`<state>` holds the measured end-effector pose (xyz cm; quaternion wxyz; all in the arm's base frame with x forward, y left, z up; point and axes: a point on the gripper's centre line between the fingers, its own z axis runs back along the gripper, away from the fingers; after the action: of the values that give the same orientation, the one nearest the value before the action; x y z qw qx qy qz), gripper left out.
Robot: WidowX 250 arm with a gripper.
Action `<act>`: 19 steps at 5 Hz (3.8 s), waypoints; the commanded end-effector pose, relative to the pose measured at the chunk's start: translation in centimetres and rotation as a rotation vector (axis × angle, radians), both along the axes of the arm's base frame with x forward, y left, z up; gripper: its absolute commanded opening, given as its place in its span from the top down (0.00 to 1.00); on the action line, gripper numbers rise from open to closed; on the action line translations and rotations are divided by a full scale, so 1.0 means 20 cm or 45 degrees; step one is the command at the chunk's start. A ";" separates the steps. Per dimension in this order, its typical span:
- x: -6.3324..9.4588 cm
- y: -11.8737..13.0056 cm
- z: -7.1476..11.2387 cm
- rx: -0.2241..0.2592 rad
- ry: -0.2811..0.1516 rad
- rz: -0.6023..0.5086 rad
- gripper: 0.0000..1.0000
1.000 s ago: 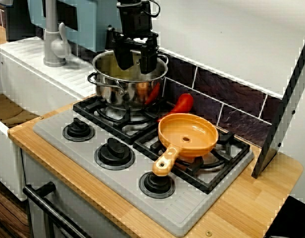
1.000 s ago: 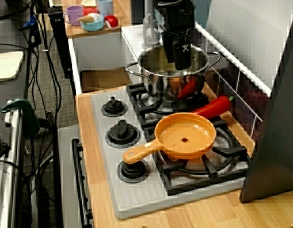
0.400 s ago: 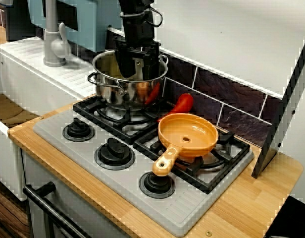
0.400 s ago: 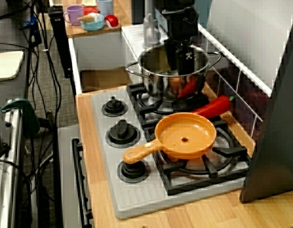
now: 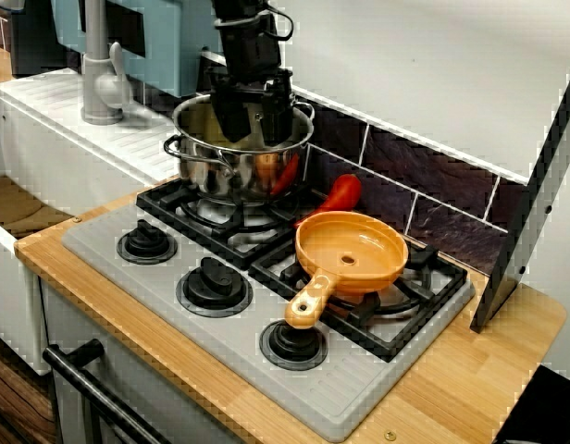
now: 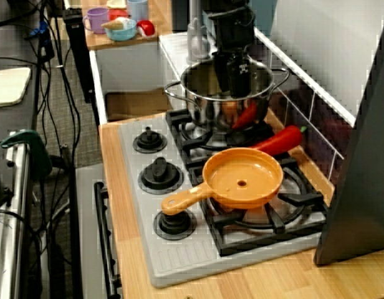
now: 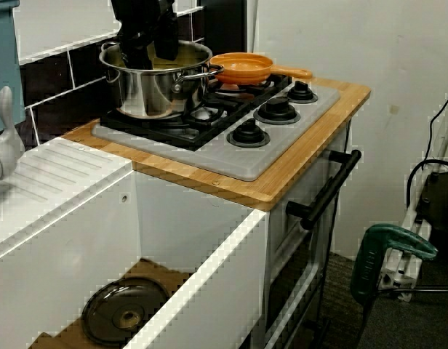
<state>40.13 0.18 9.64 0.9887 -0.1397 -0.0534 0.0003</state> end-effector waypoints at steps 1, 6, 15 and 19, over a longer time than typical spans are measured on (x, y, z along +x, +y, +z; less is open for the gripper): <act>-0.04 0.04 0.11 -0.027 -0.077 -0.004 0.00; -0.08 -0.08 0.16 -0.050 -0.096 -0.014 0.00; -0.03 -0.08 -0.05 0.146 -0.138 0.058 0.00; -0.02 -0.04 0.07 0.107 -0.123 0.091 1.00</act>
<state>39.05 -0.84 8.06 0.9925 -0.0988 -0.0657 0.0301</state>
